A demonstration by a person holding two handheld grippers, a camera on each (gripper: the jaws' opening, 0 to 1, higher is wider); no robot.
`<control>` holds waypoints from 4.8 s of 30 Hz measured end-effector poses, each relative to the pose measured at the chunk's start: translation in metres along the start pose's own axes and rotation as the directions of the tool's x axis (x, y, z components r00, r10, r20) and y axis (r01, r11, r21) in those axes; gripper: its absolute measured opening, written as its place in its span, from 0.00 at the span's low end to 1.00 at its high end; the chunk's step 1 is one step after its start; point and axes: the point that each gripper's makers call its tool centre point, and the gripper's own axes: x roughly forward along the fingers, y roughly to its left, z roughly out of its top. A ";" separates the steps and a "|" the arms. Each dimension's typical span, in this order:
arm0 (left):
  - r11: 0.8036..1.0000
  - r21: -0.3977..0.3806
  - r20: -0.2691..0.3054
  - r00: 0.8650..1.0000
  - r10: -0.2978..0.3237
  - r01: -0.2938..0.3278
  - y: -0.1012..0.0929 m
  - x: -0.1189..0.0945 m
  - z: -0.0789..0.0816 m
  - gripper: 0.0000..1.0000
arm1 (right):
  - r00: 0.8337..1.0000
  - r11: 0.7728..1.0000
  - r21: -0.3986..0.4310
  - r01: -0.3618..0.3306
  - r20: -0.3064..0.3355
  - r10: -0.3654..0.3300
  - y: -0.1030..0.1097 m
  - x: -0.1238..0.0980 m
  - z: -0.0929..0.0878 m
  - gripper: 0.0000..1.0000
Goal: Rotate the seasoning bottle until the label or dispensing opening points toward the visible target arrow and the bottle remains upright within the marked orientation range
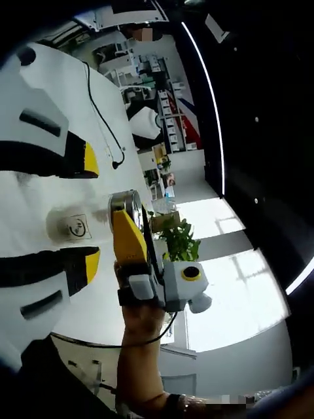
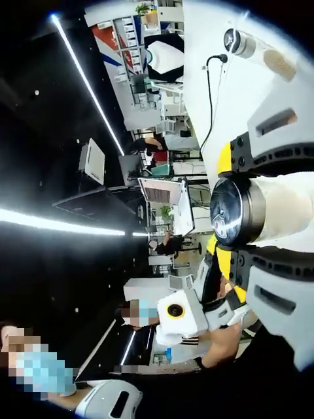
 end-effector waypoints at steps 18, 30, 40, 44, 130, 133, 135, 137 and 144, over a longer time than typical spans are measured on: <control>0.995 0.020 -0.062 0.993 0.102 -0.100 0.033 -0.024 -0.009 0.43 | 0.996 0.996 -0.043 -0.072 -0.065 0.069 -0.030 0.024 -0.040 0.36; 0.996 0.021 -0.066 0.994 0.092 -0.090 0.034 -0.017 -0.007 0.41 | 0.989 0.990 -0.062 -0.123 -0.088 0.117 -0.026 0.023 -0.046 0.37; 0.996 0.036 -0.083 0.993 0.082 -0.079 0.032 -0.012 -0.006 0.47 | 0.977 0.978 -0.076 -0.196 -0.102 0.188 -0.019 0.020 -0.043 0.38; 0.997 0.037 -0.087 0.993 0.078 -0.075 0.031 -0.012 -0.006 0.47 | 0.977 0.978 -0.079 -0.192 -0.111 0.182 -0.021 0.021 -0.040 0.47; 0.987 -0.015 -0.244 0.957 0.154 -0.163 0.058 -0.014 -0.040 0.65 | 0.689 0.687 -0.090 0.721 -0.020 -0.725 -0.238 -0.067 -0.029 0.41; 0.987 -0.013 -0.241 0.958 0.154 -0.162 0.058 -0.014 -0.038 0.64 | 0.691 0.689 -0.095 0.718 -0.022 -0.723 -0.237 -0.066 -0.028 0.40; 0.987 -0.012 -0.239 0.959 0.153 -0.160 0.057 -0.014 -0.037 0.64 | 0.695 0.693 -0.095 0.715 -0.022 -0.719 -0.236 -0.066 -0.028 0.40; 0.987 -0.008 -0.236 0.960 0.151 -0.158 0.056 -0.014 -0.035 0.64 | 0.698 0.697 -0.093 0.711 -0.026 -0.716 -0.234 -0.068 -0.028 0.39; 0.990 -0.014 -0.214 0.968 0.133 -0.139 0.048 -0.010 -0.029 0.64 | 0.723 0.721 -0.088 0.687 -0.019 -0.691 -0.219 -0.078 -0.018 0.39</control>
